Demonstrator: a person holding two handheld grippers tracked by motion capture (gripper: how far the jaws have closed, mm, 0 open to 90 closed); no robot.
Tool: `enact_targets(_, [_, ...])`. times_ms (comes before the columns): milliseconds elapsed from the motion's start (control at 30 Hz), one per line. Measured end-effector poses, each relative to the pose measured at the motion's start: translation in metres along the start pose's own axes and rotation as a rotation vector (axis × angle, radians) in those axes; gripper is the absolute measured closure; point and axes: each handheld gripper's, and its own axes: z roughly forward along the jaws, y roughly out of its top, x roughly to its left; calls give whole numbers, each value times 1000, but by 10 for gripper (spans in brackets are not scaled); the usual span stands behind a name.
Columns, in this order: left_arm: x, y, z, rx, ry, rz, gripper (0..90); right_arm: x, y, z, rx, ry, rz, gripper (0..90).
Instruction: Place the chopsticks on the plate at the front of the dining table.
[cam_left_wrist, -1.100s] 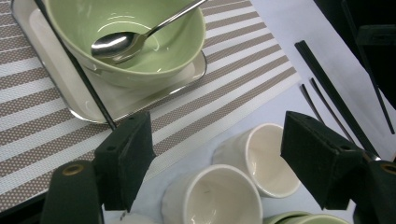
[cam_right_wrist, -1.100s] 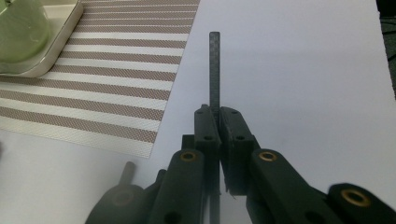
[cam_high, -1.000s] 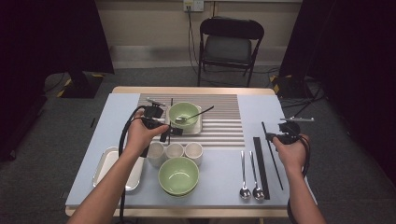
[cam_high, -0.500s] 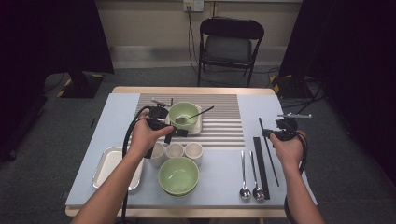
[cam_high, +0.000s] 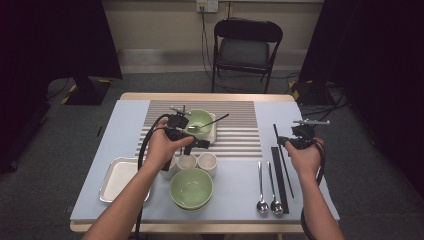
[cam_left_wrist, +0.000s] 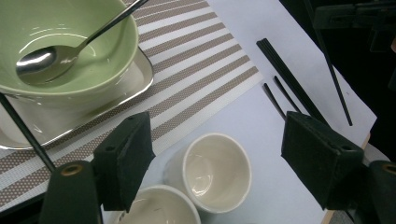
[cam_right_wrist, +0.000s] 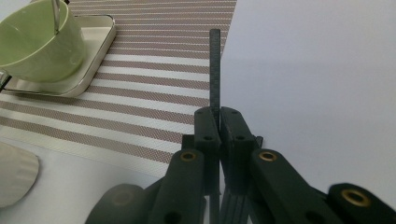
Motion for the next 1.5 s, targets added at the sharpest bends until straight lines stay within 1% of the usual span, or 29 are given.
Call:
enact_targets(33, [-1,0,1,2,0,1,246,1,0,0,1,1,1,863])
enact_targets(133, [-4,-1,4,9,-18,0,246,3,2,0,-4,7,8,863])
enact_targets(233, [-7,0,5,7,-22,2,246,5,5,-2,-6,11,-1,863])
enact_targets(267, [-9,0,6,8,-26,4,246,7,6,-2,-5,5,-8,863])
enact_targets(333, [-10,0,8,13,-18,12,246,9,7,-3,-8,10,-11,863])
enact_targets(400, [-12,0,10,17,-20,10,246,10,8,-3,-10,13,-13,863])
enact_targets(667, [-23,2,17,16,-52,23,246,17,12,-4,-13,29,-22,863])
enact_targets(933, [-33,4,26,22,-74,31,248,24,15,-3,-12,40,-32,863])
enact_targets(1033, [-36,4,29,28,-75,39,250,26,16,-1,-10,44,-40,863])
enact_targets(1100, [-37,4,30,28,-76,34,249,28,17,0,-7,46,-39,863])
enact_targets(1433, [-42,4,36,34,-76,36,245,38,22,0,-8,56,-53,863])
enact_targets(1500, [-43,4,38,35,-82,34,243,40,23,0,-11,59,-55,863])
